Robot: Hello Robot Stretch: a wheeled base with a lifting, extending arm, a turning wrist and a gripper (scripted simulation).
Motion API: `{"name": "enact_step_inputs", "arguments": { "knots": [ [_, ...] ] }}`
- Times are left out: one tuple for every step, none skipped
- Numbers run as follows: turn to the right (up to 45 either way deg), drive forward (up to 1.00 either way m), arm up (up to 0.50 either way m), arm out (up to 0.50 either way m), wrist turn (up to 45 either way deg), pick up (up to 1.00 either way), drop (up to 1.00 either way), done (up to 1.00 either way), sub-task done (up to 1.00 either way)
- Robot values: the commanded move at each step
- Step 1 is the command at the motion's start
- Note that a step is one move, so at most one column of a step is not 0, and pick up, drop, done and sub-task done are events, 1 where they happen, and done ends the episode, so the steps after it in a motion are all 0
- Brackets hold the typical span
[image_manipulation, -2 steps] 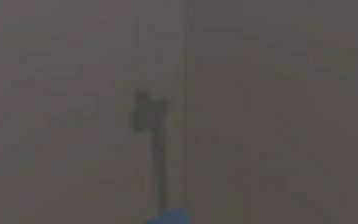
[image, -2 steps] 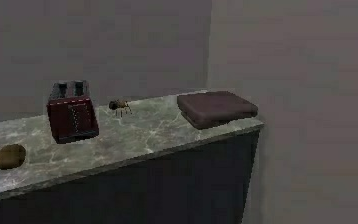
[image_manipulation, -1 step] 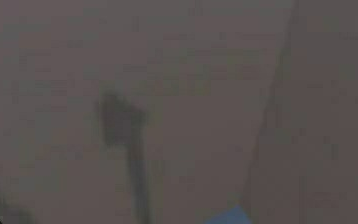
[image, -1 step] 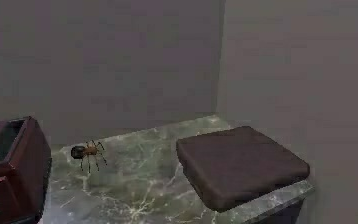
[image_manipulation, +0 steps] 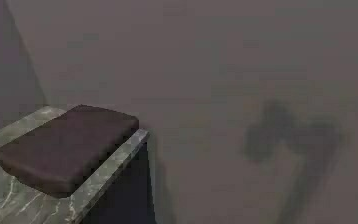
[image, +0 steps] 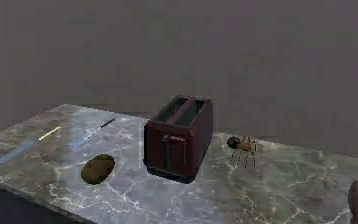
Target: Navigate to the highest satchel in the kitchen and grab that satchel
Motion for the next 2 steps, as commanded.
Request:
{"name": "enact_step_inputs", "arguments": {
  "knots": [
    [-33.0, 0.0, 0.0, 0.0, 0.0, 0.0, 0.0, 0.0, 0.0],
    [0.0, 0.0, 0.5, 0.0, 0.0, 0.0, 0.0, 0.0, 0.0]
  ]
}}
